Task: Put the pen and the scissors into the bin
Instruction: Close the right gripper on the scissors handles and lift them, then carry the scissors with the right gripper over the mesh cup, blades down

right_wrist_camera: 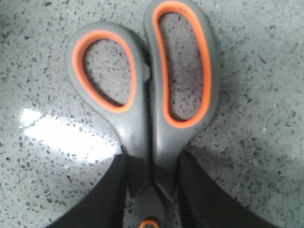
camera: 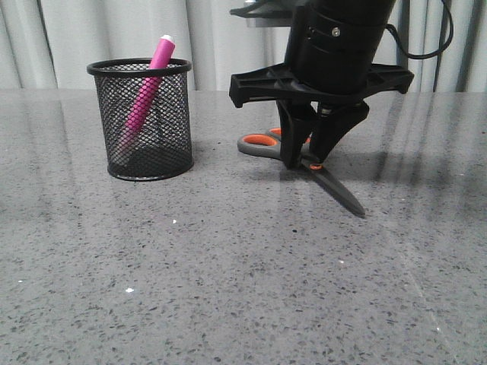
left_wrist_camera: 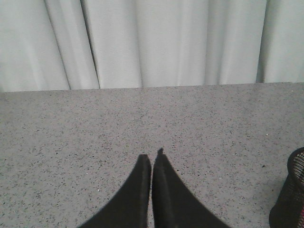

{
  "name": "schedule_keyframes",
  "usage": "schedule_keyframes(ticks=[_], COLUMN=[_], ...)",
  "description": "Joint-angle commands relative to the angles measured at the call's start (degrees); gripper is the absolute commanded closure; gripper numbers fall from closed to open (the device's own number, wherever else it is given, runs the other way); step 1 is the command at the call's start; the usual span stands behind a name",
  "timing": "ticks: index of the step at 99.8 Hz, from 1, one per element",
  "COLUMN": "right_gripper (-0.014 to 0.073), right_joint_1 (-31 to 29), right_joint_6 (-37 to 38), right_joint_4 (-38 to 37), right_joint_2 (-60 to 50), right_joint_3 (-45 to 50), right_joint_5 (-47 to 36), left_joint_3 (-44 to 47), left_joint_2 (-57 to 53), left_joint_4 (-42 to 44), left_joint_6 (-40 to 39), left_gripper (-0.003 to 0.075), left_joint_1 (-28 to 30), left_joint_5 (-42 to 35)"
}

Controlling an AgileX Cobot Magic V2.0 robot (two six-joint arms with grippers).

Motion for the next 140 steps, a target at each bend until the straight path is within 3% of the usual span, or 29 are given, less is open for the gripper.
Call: schedule_keyframes(ticks=[1, 17, 38, 67, 78, 98, 123, 140], right_gripper=[0.0657, 0.0661, 0.0662, 0.0662, 0.0662, 0.0663, 0.0663, 0.0663], right_joint_1=[0.20, 0.24, 0.33, 0.58, 2.42, 6.69, 6.97, 6.97], right_joint_6=[-0.04, -0.04, -0.04, -0.04, -0.04, -0.04, -0.04, -0.04], right_joint_4=[-0.96, -1.45, -1.17, 2.19, 2.09, 1.20, -4.54, -4.95], right_joint_2=[-1.82, -3.83, -11.30, -22.56, -23.14, -20.05, -11.33, -7.19], right_joint_3=[-1.38, -1.38, 0.88, 13.15, 13.85, 13.85, 13.62, 13.62], right_joint_5=[0.19, -1.00, -8.47, -39.36, -47.17, -64.20, -86.06, -90.75], left_joint_3=[-1.64, -1.64, -1.64, -1.64, -1.64, -1.64, -1.64, -1.64], left_joint_2=[-0.61, -0.61, -0.61, -0.61, -0.61, -0.61, -0.61, -0.61], left_joint_4=[-1.10, -1.10, -1.10, -1.10, -1.10, -1.10, -1.10, -1.10], left_joint_6=[-0.71, -0.71, -0.71, -0.71, -0.71, -0.71, -0.71, -0.71], left_gripper=[0.0741, 0.0741, 0.0741, 0.0741, 0.0741, 0.0741, 0.0741, 0.0741], left_joint_1=[0.11, 0.11, 0.11, 0.11, 0.11, 0.11, 0.11, 0.11], left_joint_5=[-2.08, -2.08, -2.08, -2.08, -2.08, -2.08, -2.08, -2.08])
